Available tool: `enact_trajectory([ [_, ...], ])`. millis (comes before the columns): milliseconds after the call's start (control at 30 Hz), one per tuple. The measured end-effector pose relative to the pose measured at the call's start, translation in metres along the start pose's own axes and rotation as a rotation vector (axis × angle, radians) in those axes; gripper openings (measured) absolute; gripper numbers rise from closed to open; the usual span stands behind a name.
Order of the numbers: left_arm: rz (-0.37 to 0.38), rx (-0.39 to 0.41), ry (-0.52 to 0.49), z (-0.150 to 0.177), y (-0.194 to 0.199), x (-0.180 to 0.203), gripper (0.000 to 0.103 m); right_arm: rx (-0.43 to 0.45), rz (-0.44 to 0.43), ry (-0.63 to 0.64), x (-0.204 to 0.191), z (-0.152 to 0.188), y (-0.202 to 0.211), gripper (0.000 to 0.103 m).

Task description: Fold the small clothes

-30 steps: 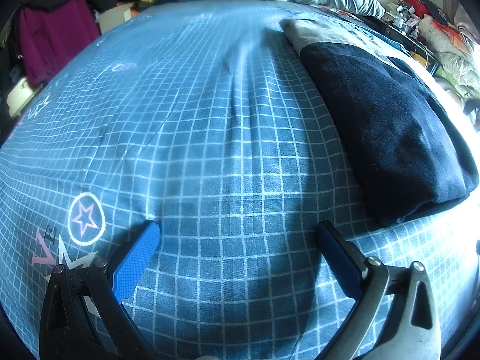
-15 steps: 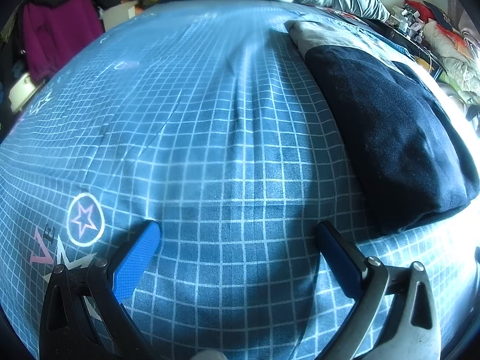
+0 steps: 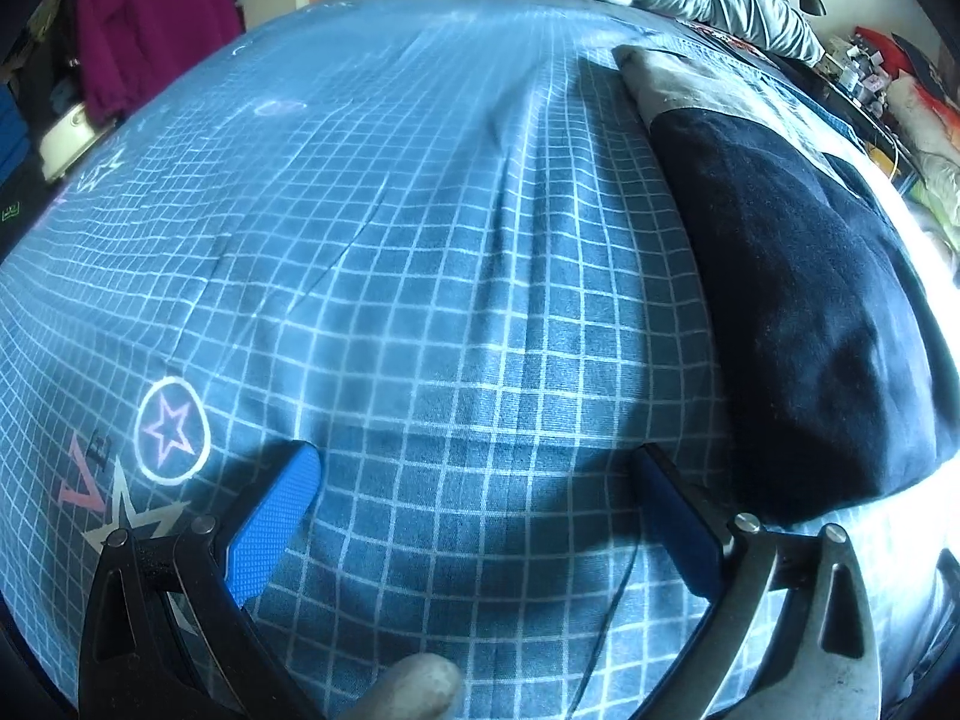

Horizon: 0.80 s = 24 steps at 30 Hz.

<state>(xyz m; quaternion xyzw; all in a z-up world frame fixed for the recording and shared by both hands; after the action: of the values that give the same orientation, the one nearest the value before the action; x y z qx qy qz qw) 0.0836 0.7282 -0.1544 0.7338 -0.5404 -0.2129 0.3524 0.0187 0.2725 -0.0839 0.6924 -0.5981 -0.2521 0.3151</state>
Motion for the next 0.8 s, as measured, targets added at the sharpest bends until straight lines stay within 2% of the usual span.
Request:
enact_trajectory([
  [67,-0.003,0.002,0.011,-0.003,0.007,-0.002,0.103,0.041,-0.01,0.006,-0.007,-0.014,0.014,0.103],
  [133,-0.018,0.048,0.014,-0.015,0.023,-0.008,0.103,0.092,-0.016,0.017,-0.014,-0.031,0.031,0.103],
  [267,-0.062,0.209,-0.022,-0.046,0.084,-0.002,0.103,0.219,-0.069,0.034,-0.039,-0.071,0.08,0.103],
  [400,-0.068,0.364,-0.071,-0.075,0.155,0.013,0.103,0.353,-0.097,0.091,-0.067,-0.108,0.132,0.103],
  [467,-0.081,0.448,-0.093,-0.089,0.193,0.021,0.103,0.426,-0.076,0.125,-0.076,-0.123,0.159,0.103],
  [533,-0.109,0.541,-0.118,-0.104,0.235,0.029,0.103,0.531,-0.018,0.157,-0.08,-0.142,0.191,0.103],
  [600,-0.117,0.675,-0.11,-0.119,0.284,0.036,0.103,0.612,0.008,0.143,-0.081,-0.153,0.224,0.103],
  [667,-0.053,0.751,-0.073,-0.122,0.318,0.04,0.103,0.601,-0.032,0.105,-0.082,-0.156,0.226,0.103],
  [700,0.014,0.769,-0.038,-0.123,0.328,0.042,0.103,0.569,-0.067,0.089,-0.085,-0.155,0.22,0.103],
  [767,0.083,0.723,0.013,-0.122,0.328,0.042,0.103,0.503,-0.091,0.062,-0.09,-0.149,0.2,0.103],
  [800,0.093,0.688,0.025,-0.121,0.323,0.043,0.103,0.465,-0.093,0.043,-0.09,-0.144,0.187,0.103],
])
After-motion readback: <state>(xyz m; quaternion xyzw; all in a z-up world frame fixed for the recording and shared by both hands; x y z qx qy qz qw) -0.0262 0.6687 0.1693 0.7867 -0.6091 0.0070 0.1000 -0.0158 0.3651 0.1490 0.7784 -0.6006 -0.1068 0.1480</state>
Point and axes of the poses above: each gripper's, at about its wrist camera, not at the fingertips, and y roughly against the way its jaws point, x to its right, z to its underside, the point moved 9 cm from there along -y, roughly the way its jaws point, and after that the axes turned 14 degrees about x, right-handed, at the moved point
